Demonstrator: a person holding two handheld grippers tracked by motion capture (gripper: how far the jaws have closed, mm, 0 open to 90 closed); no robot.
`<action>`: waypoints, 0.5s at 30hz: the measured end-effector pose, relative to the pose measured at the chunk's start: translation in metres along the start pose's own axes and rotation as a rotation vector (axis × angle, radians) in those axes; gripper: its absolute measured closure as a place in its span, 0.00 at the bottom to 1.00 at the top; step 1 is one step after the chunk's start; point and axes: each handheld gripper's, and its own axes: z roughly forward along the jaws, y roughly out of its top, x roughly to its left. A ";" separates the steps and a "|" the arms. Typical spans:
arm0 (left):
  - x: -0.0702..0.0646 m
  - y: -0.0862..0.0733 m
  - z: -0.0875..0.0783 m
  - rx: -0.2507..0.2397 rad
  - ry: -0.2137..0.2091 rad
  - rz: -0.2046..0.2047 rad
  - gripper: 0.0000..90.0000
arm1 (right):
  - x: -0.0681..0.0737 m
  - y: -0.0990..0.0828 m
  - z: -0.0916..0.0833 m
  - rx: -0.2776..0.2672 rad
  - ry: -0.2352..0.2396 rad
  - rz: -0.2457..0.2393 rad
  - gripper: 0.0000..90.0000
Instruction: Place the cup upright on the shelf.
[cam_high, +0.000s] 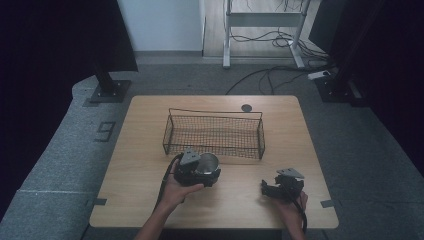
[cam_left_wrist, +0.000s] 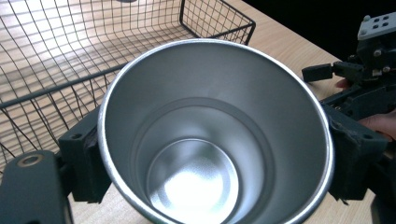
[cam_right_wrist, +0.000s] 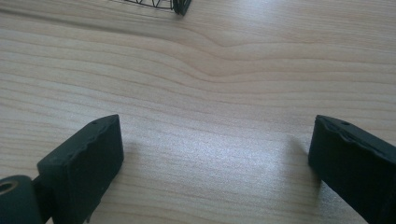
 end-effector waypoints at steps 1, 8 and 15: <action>0.000 0.001 -0.001 -0.006 -0.002 0.003 0.15 | 0.000 0.000 0.000 0.000 0.000 0.000 0.04; -0.001 0.005 -0.001 -0.020 -0.011 0.009 0.15 | 0.000 0.000 0.000 0.000 0.000 0.000 0.04; 0.001 0.011 -0.003 -0.025 -0.009 0.008 0.16 | 0.000 0.000 0.000 0.000 0.000 0.000 0.04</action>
